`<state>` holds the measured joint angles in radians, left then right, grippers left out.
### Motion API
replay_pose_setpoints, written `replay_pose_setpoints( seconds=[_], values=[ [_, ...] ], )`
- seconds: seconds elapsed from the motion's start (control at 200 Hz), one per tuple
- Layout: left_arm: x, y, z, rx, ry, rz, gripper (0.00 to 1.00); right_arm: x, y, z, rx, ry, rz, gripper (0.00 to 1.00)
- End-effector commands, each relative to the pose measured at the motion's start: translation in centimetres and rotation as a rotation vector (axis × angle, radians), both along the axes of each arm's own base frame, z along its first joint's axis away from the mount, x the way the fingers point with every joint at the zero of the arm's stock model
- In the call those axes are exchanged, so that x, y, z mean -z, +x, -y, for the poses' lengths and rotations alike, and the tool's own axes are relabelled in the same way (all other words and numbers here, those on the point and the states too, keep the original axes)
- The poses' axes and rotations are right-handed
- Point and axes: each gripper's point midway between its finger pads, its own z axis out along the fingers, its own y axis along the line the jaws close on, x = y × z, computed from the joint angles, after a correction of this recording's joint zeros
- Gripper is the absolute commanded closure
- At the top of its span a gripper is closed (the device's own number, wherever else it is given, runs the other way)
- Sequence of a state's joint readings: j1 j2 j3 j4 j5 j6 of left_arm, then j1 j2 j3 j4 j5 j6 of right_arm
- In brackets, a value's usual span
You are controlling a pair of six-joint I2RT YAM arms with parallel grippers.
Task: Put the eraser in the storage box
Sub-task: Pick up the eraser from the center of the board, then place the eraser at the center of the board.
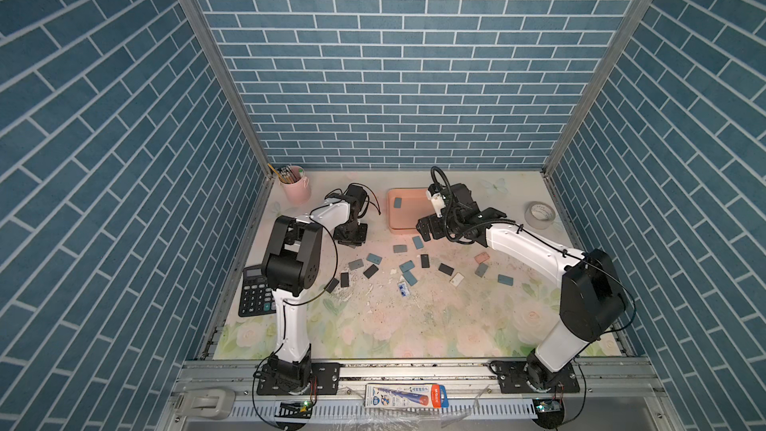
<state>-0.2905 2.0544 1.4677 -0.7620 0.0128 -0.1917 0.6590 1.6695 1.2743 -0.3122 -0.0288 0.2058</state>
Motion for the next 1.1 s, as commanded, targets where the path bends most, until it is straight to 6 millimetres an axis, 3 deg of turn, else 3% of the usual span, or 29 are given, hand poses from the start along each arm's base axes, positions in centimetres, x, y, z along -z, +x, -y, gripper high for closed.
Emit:
replay_pose_setpoints(
  seconds=[0.0, 0.1, 0.22, 0.395, 0.545, 0.68, 0.835, 1.095],
  values=[
    [0.5, -0.3, 0.7, 0.003, -0.018, -0.025, 0.70, -1.8, 0.1, 0.4, 0.040, 0.038, 0.028, 0.02],
    [-1.9, 0.2, 1.2, 0.009, -0.036, 0.022, 0.70, -2.4, 0.1, 0.7, 0.045, 0.046, 0.036, 0.02],
    [-6.5, 1.2, 3.0, 0.059, -0.030, 0.108, 0.70, -3.6, 0.2, 1.2, 0.055, 0.059, 0.052, 0.02],
    [-12.8, 3.3, 7.7, 0.136, -0.058, 0.233, 0.70, -5.7, 0.7, 2.9, 0.094, 0.082, 0.079, 0.02],
    [-15.4, 5.5, 11.8, 0.175, -0.114, 0.300, 0.70, -7.0, 1.3, 5.2, 0.159, 0.116, 0.089, 0.02],
    [-15.8, 7.6, 15.2, 0.173, -0.187, 0.347, 0.70, -7.2, 1.6, 6.7, 0.195, 0.127, 0.085, 0.02],
    [-14.3, 10.1, 18.5, 0.152, -0.256, 0.391, 0.70, -7.1, 1.8, 8.3, 0.239, 0.160, 0.071, 0.02],
    [-9.7, 13.6, 20.6, 0.102, -0.288, 0.419, 0.70, -6.5, 1.7, 9.5, 0.261, 0.163, 0.055, 0.02]
  ],
)
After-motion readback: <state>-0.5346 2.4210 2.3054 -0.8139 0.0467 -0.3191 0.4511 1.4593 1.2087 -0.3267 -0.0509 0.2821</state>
